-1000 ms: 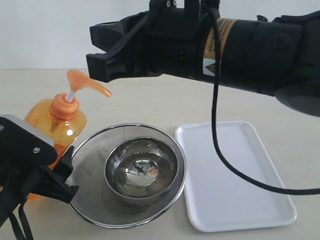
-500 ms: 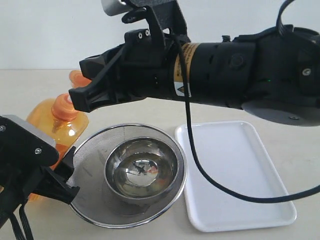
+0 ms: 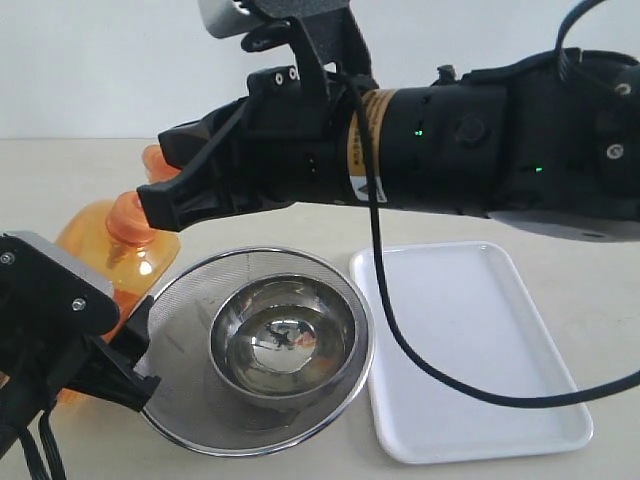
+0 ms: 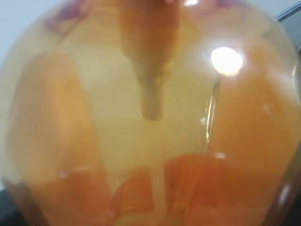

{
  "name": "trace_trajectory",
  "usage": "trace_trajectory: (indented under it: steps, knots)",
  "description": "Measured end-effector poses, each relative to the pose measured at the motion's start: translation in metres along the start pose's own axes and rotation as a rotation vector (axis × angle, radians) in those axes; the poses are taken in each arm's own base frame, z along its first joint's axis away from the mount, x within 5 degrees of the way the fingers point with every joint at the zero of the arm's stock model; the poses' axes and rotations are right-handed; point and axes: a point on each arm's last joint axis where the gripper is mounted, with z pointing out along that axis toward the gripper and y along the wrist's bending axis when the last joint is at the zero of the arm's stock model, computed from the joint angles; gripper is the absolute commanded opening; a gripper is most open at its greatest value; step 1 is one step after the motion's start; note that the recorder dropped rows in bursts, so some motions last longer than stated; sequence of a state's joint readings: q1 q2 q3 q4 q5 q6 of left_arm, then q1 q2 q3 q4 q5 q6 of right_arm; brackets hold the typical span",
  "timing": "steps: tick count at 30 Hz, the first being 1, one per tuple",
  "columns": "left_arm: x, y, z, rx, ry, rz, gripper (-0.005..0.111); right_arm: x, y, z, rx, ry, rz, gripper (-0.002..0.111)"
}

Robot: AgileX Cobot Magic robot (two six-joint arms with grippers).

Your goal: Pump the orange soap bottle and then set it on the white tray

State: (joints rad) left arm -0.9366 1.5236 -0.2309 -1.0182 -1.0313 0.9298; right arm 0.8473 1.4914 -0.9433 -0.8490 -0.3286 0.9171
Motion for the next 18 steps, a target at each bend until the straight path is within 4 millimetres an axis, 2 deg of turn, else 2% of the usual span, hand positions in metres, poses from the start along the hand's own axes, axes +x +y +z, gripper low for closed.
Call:
trace_trajectory:
  steps: [10,17,18]
  knots:
    - [0.002,0.0,0.0,-0.001,0.017,0.001,0.005,0.005,0.002,0.003,-0.034,0.041,0.033,0.0]
    - [0.004,0.002,0.0,-0.016,0.027,-0.003,0.005,0.011,0.021,0.011,-0.096,0.07,0.008,0.0]
    - [0.003,0.001,0.0,-0.006,0.012,0.008,0.005,0.018,0.02,0.015,-0.084,0.103,-0.008,0.0]
